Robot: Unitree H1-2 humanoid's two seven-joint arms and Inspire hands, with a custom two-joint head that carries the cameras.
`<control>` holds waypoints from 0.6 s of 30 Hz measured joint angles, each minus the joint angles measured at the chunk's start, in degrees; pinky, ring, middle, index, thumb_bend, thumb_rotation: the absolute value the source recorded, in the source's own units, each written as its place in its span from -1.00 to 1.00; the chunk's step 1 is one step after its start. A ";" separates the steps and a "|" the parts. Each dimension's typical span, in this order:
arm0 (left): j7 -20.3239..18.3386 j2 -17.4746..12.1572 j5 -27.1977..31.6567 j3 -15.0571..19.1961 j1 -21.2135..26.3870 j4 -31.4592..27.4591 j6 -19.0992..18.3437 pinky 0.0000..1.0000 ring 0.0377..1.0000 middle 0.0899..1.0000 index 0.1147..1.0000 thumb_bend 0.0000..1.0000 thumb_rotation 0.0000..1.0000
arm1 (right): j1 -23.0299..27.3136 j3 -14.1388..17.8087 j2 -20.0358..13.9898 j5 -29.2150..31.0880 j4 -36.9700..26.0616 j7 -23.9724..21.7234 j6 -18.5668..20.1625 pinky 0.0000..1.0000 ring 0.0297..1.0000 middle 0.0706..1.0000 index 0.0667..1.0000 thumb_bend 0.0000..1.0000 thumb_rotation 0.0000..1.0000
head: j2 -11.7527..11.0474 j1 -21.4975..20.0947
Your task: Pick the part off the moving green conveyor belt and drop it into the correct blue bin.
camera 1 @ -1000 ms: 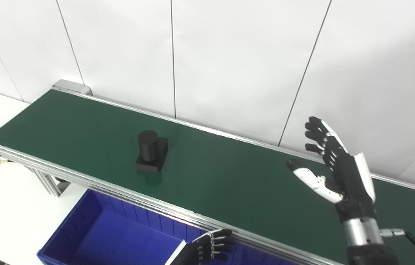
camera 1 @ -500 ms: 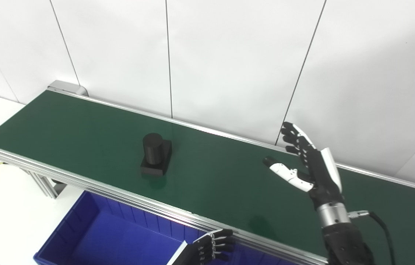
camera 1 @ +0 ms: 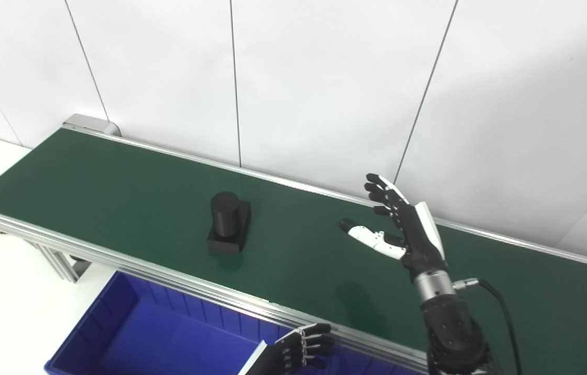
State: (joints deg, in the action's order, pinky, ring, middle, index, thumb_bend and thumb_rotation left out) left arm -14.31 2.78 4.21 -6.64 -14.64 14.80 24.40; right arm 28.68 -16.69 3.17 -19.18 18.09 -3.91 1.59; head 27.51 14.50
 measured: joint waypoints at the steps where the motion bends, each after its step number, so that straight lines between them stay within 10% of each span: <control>1: 0.00 0.01 -0.01 -0.03 0.06 0.04 0.00 0.38 0.49 0.53 0.60 0.85 0.08 | 0.52 -0.10 0.01 -0.13 1.24 0.02 -0.08 0.58 0.69 0.69 0.78 0.42 -0.12 | 0.00 0.00; 18: 0.96 1.42 -2.33 -1.09 0.47 0.32 0.00 0.38 0.48 0.51 0.60 0.78 0.02 | 6.57 -2.66 1.07 -2.02 13.05 0.80 -2.38 0.63 0.72 0.69 0.77 0.46 -0.07 | -0.09 1.58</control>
State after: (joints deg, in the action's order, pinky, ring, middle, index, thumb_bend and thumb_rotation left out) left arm -13.35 4.20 1.88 -7.73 -14.16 15.12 24.41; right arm 35.25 -19.36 4.24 -21.21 31.14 -3.12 -0.79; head 27.42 16.08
